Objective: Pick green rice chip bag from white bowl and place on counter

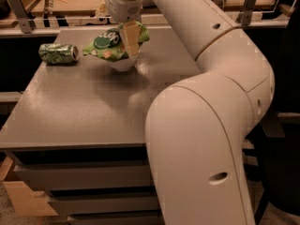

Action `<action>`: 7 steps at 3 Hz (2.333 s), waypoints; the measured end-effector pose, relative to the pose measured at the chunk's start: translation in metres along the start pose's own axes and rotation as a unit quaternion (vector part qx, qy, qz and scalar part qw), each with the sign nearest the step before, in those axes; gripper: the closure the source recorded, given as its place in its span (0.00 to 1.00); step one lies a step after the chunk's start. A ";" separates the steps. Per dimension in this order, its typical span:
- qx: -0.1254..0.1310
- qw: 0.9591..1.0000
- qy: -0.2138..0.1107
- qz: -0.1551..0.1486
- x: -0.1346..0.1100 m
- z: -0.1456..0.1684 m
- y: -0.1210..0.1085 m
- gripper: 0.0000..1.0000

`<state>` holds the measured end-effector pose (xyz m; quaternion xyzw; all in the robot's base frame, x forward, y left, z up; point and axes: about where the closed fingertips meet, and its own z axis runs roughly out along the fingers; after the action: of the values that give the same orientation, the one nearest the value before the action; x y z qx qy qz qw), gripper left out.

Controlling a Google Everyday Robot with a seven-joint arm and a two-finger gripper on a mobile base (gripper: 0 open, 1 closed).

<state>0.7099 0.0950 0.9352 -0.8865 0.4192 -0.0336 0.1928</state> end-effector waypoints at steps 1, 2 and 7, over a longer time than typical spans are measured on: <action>-0.005 1.000 -0.006 0.007 0.001 0.006 0.002 0.00; -0.009 1.000 -0.011 0.012 0.000 0.010 0.004 0.00; -0.014 0.999 -0.019 0.031 0.001 0.015 0.009 0.64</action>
Offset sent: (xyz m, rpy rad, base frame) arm -0.0107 -0.0091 -0.0126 -0.0128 0.0835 -0.0170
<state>0.7069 0.0936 0.9180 -0.8764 0.4429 -0.0050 0.1888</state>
